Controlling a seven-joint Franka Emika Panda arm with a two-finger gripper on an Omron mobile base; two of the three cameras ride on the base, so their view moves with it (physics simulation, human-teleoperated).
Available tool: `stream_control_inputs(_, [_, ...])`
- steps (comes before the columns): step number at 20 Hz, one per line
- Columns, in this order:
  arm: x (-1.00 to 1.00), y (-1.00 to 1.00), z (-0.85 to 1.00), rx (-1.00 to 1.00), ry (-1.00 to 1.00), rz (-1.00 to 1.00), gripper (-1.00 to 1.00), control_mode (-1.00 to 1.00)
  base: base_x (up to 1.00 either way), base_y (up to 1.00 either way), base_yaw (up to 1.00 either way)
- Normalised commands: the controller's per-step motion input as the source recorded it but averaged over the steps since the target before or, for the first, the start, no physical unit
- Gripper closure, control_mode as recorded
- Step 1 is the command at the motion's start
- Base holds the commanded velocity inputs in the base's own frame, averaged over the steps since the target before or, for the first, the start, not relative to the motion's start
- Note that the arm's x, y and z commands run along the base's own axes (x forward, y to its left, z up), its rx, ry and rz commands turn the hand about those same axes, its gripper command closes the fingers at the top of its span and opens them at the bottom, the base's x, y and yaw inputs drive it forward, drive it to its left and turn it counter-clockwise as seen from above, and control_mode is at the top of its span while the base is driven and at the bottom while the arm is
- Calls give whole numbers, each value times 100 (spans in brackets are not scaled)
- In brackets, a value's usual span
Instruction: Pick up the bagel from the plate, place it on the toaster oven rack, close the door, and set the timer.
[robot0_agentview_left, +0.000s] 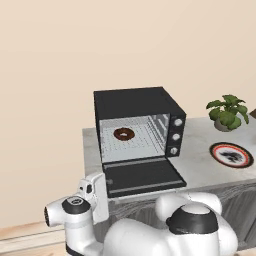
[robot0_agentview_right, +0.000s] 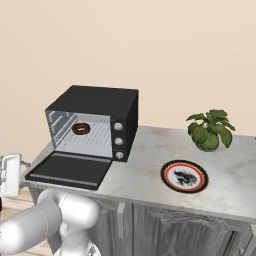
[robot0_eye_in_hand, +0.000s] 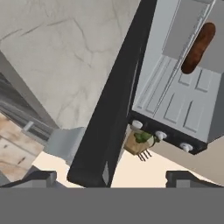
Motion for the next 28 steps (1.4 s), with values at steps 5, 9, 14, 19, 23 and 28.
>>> stream_control_inputs(5, [20,0,-19,-2,2,5,-100,-100,0,0,0])
stream_control_inputs(9, [25,0,-9,-1,0,5,-100,-100,0,0,0])
stream_control_inputs(14, [28,0,-3,0,0,6,-100,-100,0,0,0])
stream_control_inputs(19, [13,0,9,0,0,4,-100,-100,0,0,0])
stream_control_inputs(23, [0,0,40,0,0,3,-100,-100,0,0,0])
stream_control_inputs(28, [2,0,65,0,0,1,-100,-100,0,0,0])
